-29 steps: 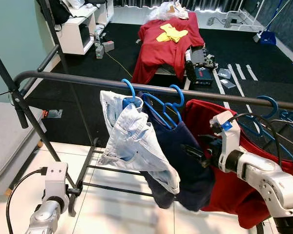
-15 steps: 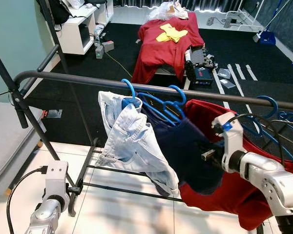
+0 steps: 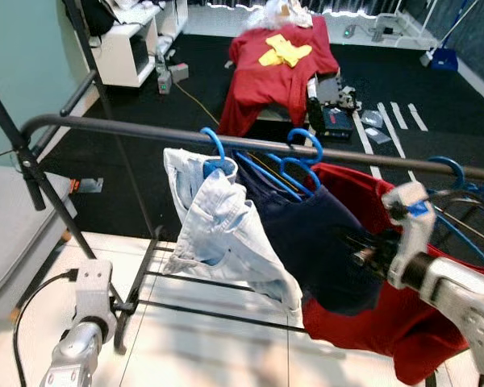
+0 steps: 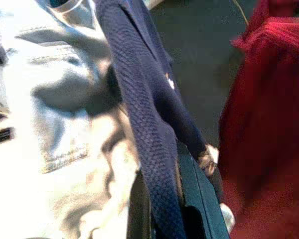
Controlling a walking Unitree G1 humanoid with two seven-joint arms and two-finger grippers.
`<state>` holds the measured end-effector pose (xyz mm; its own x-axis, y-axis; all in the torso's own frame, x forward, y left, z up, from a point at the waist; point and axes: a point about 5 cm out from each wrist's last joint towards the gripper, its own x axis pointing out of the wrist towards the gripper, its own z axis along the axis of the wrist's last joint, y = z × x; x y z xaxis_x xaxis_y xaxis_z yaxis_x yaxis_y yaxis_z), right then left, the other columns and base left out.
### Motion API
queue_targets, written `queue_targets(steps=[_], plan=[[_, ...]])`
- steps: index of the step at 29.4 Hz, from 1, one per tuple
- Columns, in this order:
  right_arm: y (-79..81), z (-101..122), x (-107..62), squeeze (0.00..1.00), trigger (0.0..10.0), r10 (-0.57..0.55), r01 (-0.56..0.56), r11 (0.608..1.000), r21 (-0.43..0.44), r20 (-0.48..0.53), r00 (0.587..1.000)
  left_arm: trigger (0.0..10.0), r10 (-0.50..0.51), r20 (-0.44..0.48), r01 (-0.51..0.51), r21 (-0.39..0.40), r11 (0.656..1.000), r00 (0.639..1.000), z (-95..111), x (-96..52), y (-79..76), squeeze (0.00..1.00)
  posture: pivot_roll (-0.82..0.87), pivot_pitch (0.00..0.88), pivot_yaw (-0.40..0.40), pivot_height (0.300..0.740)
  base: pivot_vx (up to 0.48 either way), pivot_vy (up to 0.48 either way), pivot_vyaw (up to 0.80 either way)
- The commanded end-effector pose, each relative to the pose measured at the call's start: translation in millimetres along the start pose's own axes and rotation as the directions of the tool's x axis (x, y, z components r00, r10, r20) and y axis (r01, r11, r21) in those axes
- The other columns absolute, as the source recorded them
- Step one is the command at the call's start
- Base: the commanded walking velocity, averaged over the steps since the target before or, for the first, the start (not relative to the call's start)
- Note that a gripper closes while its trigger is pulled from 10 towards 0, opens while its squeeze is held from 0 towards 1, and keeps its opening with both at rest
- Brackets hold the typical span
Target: Hang hanger
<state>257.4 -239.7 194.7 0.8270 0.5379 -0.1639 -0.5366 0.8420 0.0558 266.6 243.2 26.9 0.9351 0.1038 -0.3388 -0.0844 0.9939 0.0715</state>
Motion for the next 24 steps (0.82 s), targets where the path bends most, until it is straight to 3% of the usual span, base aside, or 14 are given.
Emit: queue_targets(steps=[1,2,6,9,18,22,24], plan=[[5.1,22,-16.9,0.00,0.0,0.051,-0.047,0.998,-0.035,0.113,0.992,10.0,-0.003,-0.031,0.003,-0.009,1.000,1.000,-4,-0.9,5.0,0.00,-0.02,0.093,-0.020,0.740,-0.330,0.000,0.00],[5.1,22,-16.9,0.00,0.0,0.051,-0.047,0.998,-0.035,0.113,0.992,10.0,-0.003,-0.031,0.003,-0.009,1.000,1.000,-4,-0.9,5.0,0.00,-0.02,0.093,-0.020,0.740,-0.330,0.000,0.00],[12.2,11,-46.6,0.00,0.0,0.108,-0.109,0.994,0.011,0.101,0.989,10.0,-0.008,-0.040,0.007,-0.009,1.000,0.999,0,1.8,14.4,0.00,-0.03,0.091,-0.009,0.740,-0.459,0.000,0.00],[19.0,-1,-55.2,0.00,0.0,0.136,-0.139,0.990,0.040,0.060,0.989,10.0,-0.014,-0.030,0.014,-0.002,1.000,0.999,6,5.0,18.0,0.00,-0.03,0.088,-0.003,0.740,-0.458,0.000,0.00],[17.7,-12,-59.3,0.00,0.0,0.106,-0.105,0.993,0.044,-0.012,0.994,10.0,-0.022,-0.003,0.022,-0.001,1.000,1.000,17,9.2,22.0,0.00,-0.03,0.086,-0.002,0.740,-0.458,0.000,0.00],[8.4,-25,-62.1,0.00,0.0,0.032,-0.028,0.999,0.030,-0.125,0.992,10.0,-0.041,0.044,0.042,-0.011,0.999,0.998,33,11.9,27.7,0.00,-0.03,0.086,-0.004,0.740,-0.426,0.000,0.00],[7.9,-27,-63.2,0.00,0.0,0.026,-0.022,0.999,0.030,-0.135,0.991,10.0,-0.046,0.048,0.047,-0.013,0.999,0.998,34,12.2,27.9,0.00,-0.03,0.086,-0.004,0.740,-0.337,0.000,0.00]])
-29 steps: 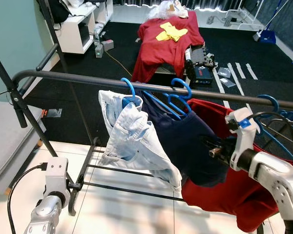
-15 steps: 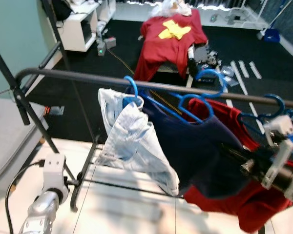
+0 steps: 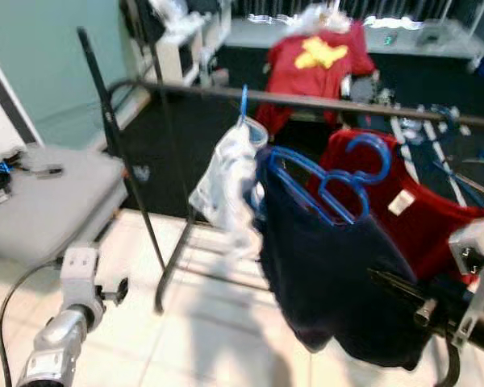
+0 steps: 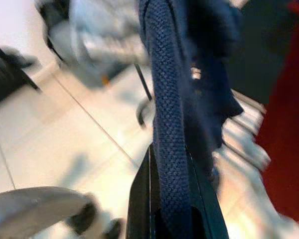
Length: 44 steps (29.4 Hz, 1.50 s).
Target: Hang hanger
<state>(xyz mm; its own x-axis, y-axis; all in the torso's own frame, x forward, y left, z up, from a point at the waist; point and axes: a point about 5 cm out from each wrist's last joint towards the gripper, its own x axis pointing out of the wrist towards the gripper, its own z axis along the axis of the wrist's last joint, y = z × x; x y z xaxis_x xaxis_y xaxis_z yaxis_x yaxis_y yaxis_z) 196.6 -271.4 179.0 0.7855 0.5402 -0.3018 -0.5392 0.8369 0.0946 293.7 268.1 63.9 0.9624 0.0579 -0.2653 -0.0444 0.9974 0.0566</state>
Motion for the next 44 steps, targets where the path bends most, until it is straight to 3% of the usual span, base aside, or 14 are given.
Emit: queue_targets(steps=[1,7,11,14,18,19,20,22,26,34,36,39,40,44], plan=[[1.0,-3,0.5,0.00,0.0,-0.007,0.007,1.000,-0.002,-0.023,1.000,10.0,-0.021,-0.019,0.021,-0.023,1.000,1.000,-5,-3.5,2.0,0.00,-0.03,0.087,-0.005,0.740,0.000,0.000,0.00],[2.0,-22,-3.3,0.00,0.0,-0.013,0.010,1.000,-0.015,-0.171,0.985,10.0,-0.144,0.083,0.149,-0.058,0.987,0.986,21,0.1,-4.6,0.00,-0.03,0.089,-0.009,0.740,0.000,0.000,0.00],[15.3,-9,1.0,0.00,0.0,0.096,-0.096,0.995,0.000,-0.069,0.993,10.0,-0.263,0.183,0.279,-0.070,0.958,0.947,45,0.9,-14.4,0.00,-0.03,0.090,-0.009,0.740,0.000,0.000,0.00],[31.2,13,5.4,0.00,0.0,0.242,-0.242,0.970,-0.011,0.061,0.968,10.0,-0.448,0.331,0.485,-0.033,0.874,0.830,81,-5.8,-33.0,0.00,-0.03,0.089,-0.012,0.740,0.000,0.000,0.00],[32.7,20,6.7,0.00,0.0,0.272,-0.271,0.962,-0.021,0.100,0.957,10.0,-0.504,0.382,0.552,-0.020,0.833,0.774,95,-9.5,-38.9,0.00,-0.02,0.089,-0.012,0.740,0.000,0.000,0.00],[32.5,38,8.4,0.00,0.0,0.323,-0.319,0.946,-0.049,0.184,0.928,10.0,-0.578,0.499,0.666,0.002,0.746,0.645,127,-17.5,-43.2,0.00,-0.02,0.087,-0.013,0.740,0.000,0.000,0.00],[32.2,45,8.4,0.00,0.0,0.337,-0.332,0.941,-0.060,0.210,0.918,10.0,-0.590,0.534,0.693,0.009,0.721,0.606,137,-19.9,-42.6,0.00,-0.02,0.087,-0.013,0.740,0.000,0.000,0.00],[32.2,45,8.4,0.00,0.0,0.337,-0.332,0.941,-0.060,0.210,0.918,10.0,-0.590,0.534,0.693,0.009,0.721,0.606,137,-19.9,-42.6,0.00,-0.02,0.087,-0.013,0.740,0.000,0.000,0.00],[29.7,60,7.6,0.00,0.0,0.389,-0.376,0.921,-0.100,0.255,0.885,10.0,-0.610,0.630,0.741,0.080,0.666,0.480,173,-24.8,-29.4,0.00,-0.02,0.074,-0.017,0.740,0.000,0.000,0.00],[22.8,60,6.3,0.00,0.0,0.398,-0.382,0.917,-0.114,0.210,0.893,10.0,-0.633,0.678,0.742,0.191,0.642,0.374,199,-33.8,-11.7,0.00,-0.03,0.059,-0.011,0.740,0.000,0.000,0.00],[21.3,71,-0.3,0.00,0.0,0.437,-0.416,0.899,-0.138,0.212,0.874,10.0,-0.698,0.661,0.758,0.299,0.580,0.274,216,-45.6,-3.2,0.00,-0.03,0.055,-0.011,0.740,0.000,0.000,0.00],[22.8,80,-4.3,0.00,0.0,0.479,-0.453,0.877,-0.160,0.221,0.850,10.0,-0.745,0.633,0.773,0.359,0.524,0.211,227,-52.2,-3.1,0.00,-0.03,0.055,-0.011,0.740,0.000,0.000,0.00],[23.5,86,-6.8,0.00,0.0,0.499,-0.468,0.866,-0.176,0.230,0.836,10.0,-0.770,0.615,0.797,0.372,0.476,0.172,231,-54.6,-6.4,1.00,-0.03,0.055,-0.003,0.740,0.000,0.000,0.00],[24.1,91,-9.1,0.00,0.0,0.515,-0.481,0.856,-0.189,0.243,0.822,10.0,-0.794,0.592,0.819,0.385,0.427,0.136,232,-57.1,-9.3,1.00,-0.03,0.056,-0.001,0.740,0.000,0.000,0.00]])
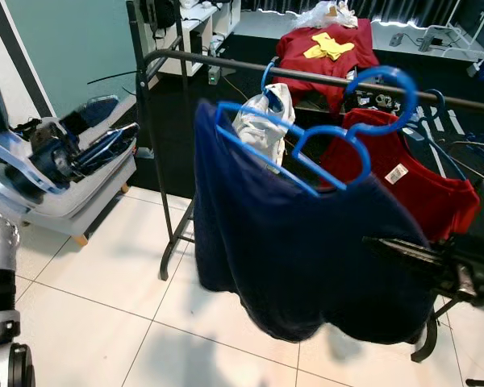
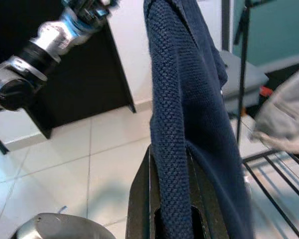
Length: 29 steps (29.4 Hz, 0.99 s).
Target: Hang hanger
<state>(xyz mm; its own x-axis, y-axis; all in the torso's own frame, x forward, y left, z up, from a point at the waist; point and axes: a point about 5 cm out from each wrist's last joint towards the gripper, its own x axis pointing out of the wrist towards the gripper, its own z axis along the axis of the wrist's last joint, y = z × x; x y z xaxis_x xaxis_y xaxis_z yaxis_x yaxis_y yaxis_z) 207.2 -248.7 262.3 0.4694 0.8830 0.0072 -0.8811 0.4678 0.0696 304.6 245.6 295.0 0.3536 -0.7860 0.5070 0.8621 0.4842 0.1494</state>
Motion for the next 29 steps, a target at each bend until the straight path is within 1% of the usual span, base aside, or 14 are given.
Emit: queue_targets(steps=[1,3,4,5,8,9,10,11,17,21,24,25,26,29], plan=[[3.6,8,-0.8,0.00,0.0,0.032,-0.032,0.999,-0.023,0.021,0.999,10.0,-0.039,-0.014,0.039,0.009,0.999,0.999,7,2.4,-1.7,1.00,-0.03,0.056,-0.001,0.740,0.000,0.000,0.00],[10.3,24,-1.0,0.00,0.0,0.118,-0.115,0.992,-0.043,0.067,0.991,10.0,-0.119,-0.062,0.120,0.009,0.993,0.991,6,5.3,-6.4,1.00,-0.04,0.060,0.000,0.740,0.000,0.000,0.00],[10.3,24,-1.0,0.00,0.0,0.118,-0.115,0.992,-0.043,0.067,0.991,10.0,-0.119,-0.062,0.120,0.009,0.993,0.991,6,5.3,-6.4,1.00,-0.04,0.060,0.000,0.740,0.000,0.000,0.00],[15.1,31,-0.1,0.00,0.0,0.176,-0.172,0.984,-0.049,0.084,0.981,10.0,-0.142,-0.083,0.144,0.019,0.989,0.986,5,6.5,-6.8,0.00,-0.04,0.062,0.000,0.740,0.000,0.000,0.00],[18.5,35,1.0,0.00,0.0,0.217,-0.214,0.976,-0.049,0.085,0.972,10.0,-0.149,-0.092,0.153,0.038,0.987,0.985,5,7.9,-5.7,0.00,-0.04,0.062,0.000,0.740,0.000,0.000,0.00],[20.5,35,2.5,0.00,0.0,0.246,-0.244,0.969,-0.042,0.076,0.966,10.0,-0.144,-0.081,0.149,0.057,0.987,0.986,10,8.6,-2.1,0.00,-0.04,0.063,-0.002,0.740,0.000,0.000,0.00],[20.5,35,2.5,0.00,0.0,0.246,-0.244,0.969,-0.042,0.076,0.966,10.0,-0.144,-0.081,0.149,0.057,0.987,0.986,10,8.6,-2.1,0.00,-0.04,0.063,-0.002,0.740,0.000,0.000,0.00],[23.4,34,5.5,0.00,0.0,0.282,-0.280,0.959,-0.031,0.068,0.957,10.0,-0.130,-0.066,0.136,0.084,0.987,0.989,16,9.2,2.2,0.00,-0.04,0.066,-0.001,0.740,0.000,0.000,0.00],[25.5,35,7.1,0.00,0.0,0.299,-0.298,0.954,-0.028,0.068,0.952,10.0,-0.136,-0.063,0.141,0.083,0.987,0.989,17,9.7,2.8,0.00,-0.04,0.066,-0.001,0.740,0.000,0.000,0.00],[28.5,36,11.7,0.00,0.0,0.320,-0.319,0.947,-0.025,0.073,0.945,10.0,-0.184,-0.028,0.185,0.038,0.982,0.983,17,15.5,-2.4,0.00,-0.04,0.068,-0.001,0.740,0.000,0.000,0.00],[28.5,36,11.7,0.00,0.0,0.320,-0.319,0.947,-0.025,0.073,0.945,10.0,-0.184,-0.028,0.185,0.038,0.982,0.983,17,15.5,-2.4,0.00,-0.04,0.068,-0.001,0.740,0.000,0.000,0.00],[28.6,37,12.8,0.00,0.0,0.322,-0.321,0.947,-0.026,0.078,0.943,7.2,-0.200,-0.026,0.201,0.026,0.979,0.979,17,16.4,-3.8,0.00,-0.04,0.069,-0.002,0.740,0.000,0.000,0.00],[28.5,39,13.4,0.00,0.0,0.324,-0.323,0.946,-0.029,0.085,0.942,0.0,-0.210,-0.027,0.211,0.015,0.977,0.977,16,17.1,-4.4,0.00,-0.04,0.069,-0.002,0.740,0.000,0.000,0.00],[28.4,41,13.7,0.00,0.0,0.325,-0.323,0.946,-0.033,0.091,0.941,0.0,-0.214,-0.030,0.214,0.010,0.977,0.976,14,17.9,-4.9,0.00,-0.05,0.070,-0.001,0.740,0.000,0.000,0.00]])
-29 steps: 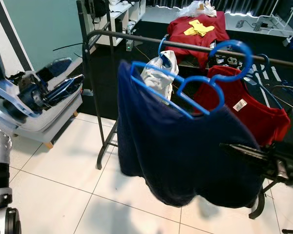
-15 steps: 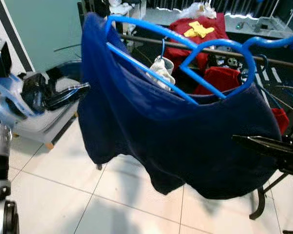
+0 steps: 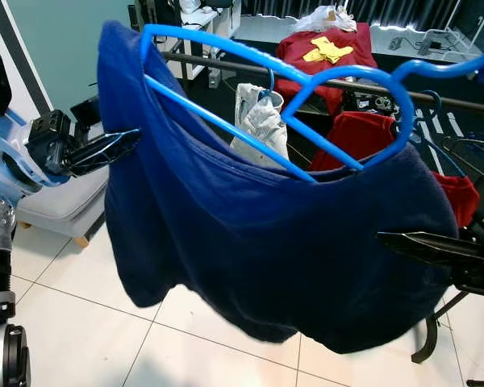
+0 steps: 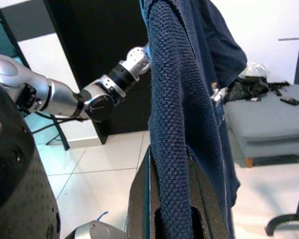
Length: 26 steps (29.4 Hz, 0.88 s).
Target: Hang hanger
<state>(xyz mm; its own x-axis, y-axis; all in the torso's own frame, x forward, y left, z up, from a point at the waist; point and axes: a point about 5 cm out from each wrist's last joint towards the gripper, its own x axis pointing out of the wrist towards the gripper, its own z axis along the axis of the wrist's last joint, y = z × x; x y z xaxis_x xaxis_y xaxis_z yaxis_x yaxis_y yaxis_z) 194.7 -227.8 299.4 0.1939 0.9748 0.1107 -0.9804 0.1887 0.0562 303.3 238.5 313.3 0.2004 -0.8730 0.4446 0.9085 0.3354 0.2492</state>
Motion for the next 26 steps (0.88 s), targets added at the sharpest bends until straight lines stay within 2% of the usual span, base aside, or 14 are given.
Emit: queue_targets(steps=[1,3,5,8,9,11,12,13,14,15,17,20,25,26], plan=[[4.6,6,2.7,0.00,0.0,0.034,-0.033,0.999,-0.022,0.008,0.999,0.0,-0.031,0.001,0.031,0.001,1.000,1.000,1,3.9,-2.3,0.00,-0.05,0.070,-0.001,0.740,0.000,0.000,0.00],[2.8,6,1.4,0.00,0.0,0.011,-0.011,1.000,-0.025,0.003,1.000,0.0,-0.008,-0.004,0.008,0.009,1.000,1.000,0,3.8,-0.2,0.00,-0.05,0.073,-0.003,0.740,0.000,0.000,0.00],[-2.3,1,-5.8,0.00,0.0,-0.072,0.072,0.997,-0.020,-0.023,0.997,0.0,0.083,-0.010,-0.082,0.066,0.994,0.997,7,-3.9,10.0,0.00,-0.04,0.074,-0.008,0.740,0.000,0.000,0.00],[-3.3,-1,-8.3,0.00,0.0,-0.096,0.095,0.995,-0.016,-0.028,0.995,0.0,0.109,-0.010,-0.108,0.083,0.991,0.994,10,-7.0,12.9,0.00,-0.04,0.074,-0.009,0.740,0.000,0.000,0.00],[-4.0,-4,-12.6,0.00,0.0,-0.131,0.131,0.991,-0.010,-0.040,0.991,0.0,0.146,-0.011,-0.144,0.109,0.984,0.989,15,-12.3,16.6,0.00,-0.04,0.077,-0.005,0.740,0.000,0.000,0.00],[-4.0,-4,-12.6,0.00,0.0,-0.131,0.131,0.991,-0.010,-0.040,0.991,0.0,0.146,-0.011,-0.144,0.109,0.984,0.989,15,-12.3,16.6,0.00,-0.04,0.077,-0.005,0.740,0.000,0.000,0.00],[-4.4,-13,-18.5,0.00,0.0,-0.182,0.183,0.983,0.008,-0.083,0.980,0.0,0.197,-0.004,-0.195,0.141,0.971,0.980,24,-19.4,21.5,0.00,-0.04,0.079,-0.005,0.740,0.000,0.000,0.00],[-4.4,-13,-18.5,0.00,0.0,-0.182,0.183,0.983,0.008,-0.083,0.980,0.0,0.197,-0.004,-0.195,0.141,0.971,0.980,24,-19.4,21.5,0.00,-0.04,0.079,-0.005,0.740,0.000,0.000,0.00],[-4.4,-24,-22.8,0.00,0.0,-0.224,0.229,0.973,0.023,-0.140,0.965,0.0,0.243,0.007,-0.241,0.164,0.957,0.970,31,-25.2,25.5,0.00,-0.04,0.081,-0.002,0.740,0.000,0.000,0.00],[-4.4,-24,-22.8,0.00,0.0,-0.224,0.229,0.973,0.023,-0.140,0.965,0.0,0.243,0.007,-0.241,0.164,0.957,0.970,31,-25.2,25.5,0.00,-0.04,0.081,-0.002,0.740,0.000,0.000,0.00],[-4.3,-38,-26.4,0.00,0.0,-0.271,0.286,0.957,0.038,-0.222,0.937,0.0,0.296,0.019,-0.294,0.186,0.937,0.955,36,-30.6,29.3,0.00,-0.04,0.081,-0.001,0.740,0.000,0.000,0.00],[-4.8,-43,-25.7,0.00,0.0,-0.282,0.302,0.953,0.041,-0.254,0.925,0.0,0.316,0.027,-0.315,0.184,0.931,0.948,35,-30.9,30.4,0.00,-0.04,0.079,0.000,0.740,0.000,0.000,0.00],[-4.5,-42,-24.1,0.00,0.0,-0.276,0.294,0.955,0.038,-0.249,0.928,0.2,0.324,0.030,-0.324,0.176,0.929,0.945,32,-29.9,30.8,0.00,-0.04,0.079,0.001,0.740,0.000,0.000,0.00],[-5.1,-38,-23.5,0.00,0.0,-0.278,0.292,0.956,0.030,-0.227,0.933,0.9,0.322,0.025,-0.322,0.167,0.932,0.946,29,-28.9,31.1,0.00,-0.05,0.078,0.002,0.740,0.000,0.000,0.00]])
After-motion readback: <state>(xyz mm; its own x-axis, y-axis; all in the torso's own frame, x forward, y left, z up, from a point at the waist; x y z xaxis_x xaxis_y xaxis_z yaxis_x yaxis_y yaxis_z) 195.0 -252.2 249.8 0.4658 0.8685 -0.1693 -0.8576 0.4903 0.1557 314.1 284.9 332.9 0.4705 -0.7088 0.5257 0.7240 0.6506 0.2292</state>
